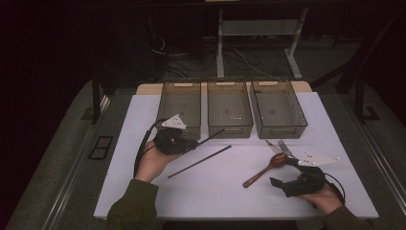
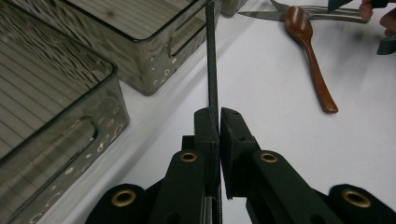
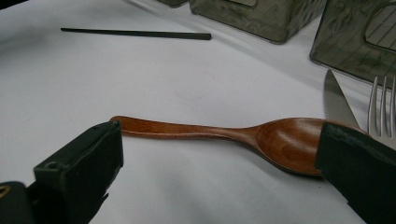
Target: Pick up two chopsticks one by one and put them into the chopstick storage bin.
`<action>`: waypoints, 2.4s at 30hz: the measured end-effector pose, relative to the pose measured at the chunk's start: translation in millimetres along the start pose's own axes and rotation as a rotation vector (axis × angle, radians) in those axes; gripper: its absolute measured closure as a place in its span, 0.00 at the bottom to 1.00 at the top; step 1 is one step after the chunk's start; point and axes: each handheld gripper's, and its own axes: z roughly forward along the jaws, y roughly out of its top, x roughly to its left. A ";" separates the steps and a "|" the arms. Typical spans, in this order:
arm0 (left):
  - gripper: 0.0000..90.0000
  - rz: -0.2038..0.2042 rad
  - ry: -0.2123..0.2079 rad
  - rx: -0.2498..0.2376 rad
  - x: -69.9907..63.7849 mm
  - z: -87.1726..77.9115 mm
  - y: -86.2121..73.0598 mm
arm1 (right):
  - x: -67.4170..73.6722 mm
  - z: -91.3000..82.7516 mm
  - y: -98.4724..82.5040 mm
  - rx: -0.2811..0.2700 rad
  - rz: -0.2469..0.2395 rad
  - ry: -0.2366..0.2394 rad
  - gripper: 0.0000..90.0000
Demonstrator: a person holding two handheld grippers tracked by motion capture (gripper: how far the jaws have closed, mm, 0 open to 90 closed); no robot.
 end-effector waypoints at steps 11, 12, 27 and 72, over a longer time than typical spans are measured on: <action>0.95 -0.008 0.023 -0.014 11.3 -1.9 12.8 | 0.4 -0.6 -0.2 0.002 0.004 -0.002 0.02; 0.95 -0.007 0.026 -0.017 12.9 -1.7 14.0 | 0.4 -0.7 -0.2 0.001 0.005 -0.002 0.02; 0.95 -0.038 0.080 -0.010 35.1 -1.1 33.3 | 0.5 -1.1 -0.1 -0.006 0.002 -0.002 0.02; 0.95 -0.129 0.267 -0.083 131.5 12.7 61.2 | -1.7 -7.3 -0.6 -0.029 0.029 0.008 0.02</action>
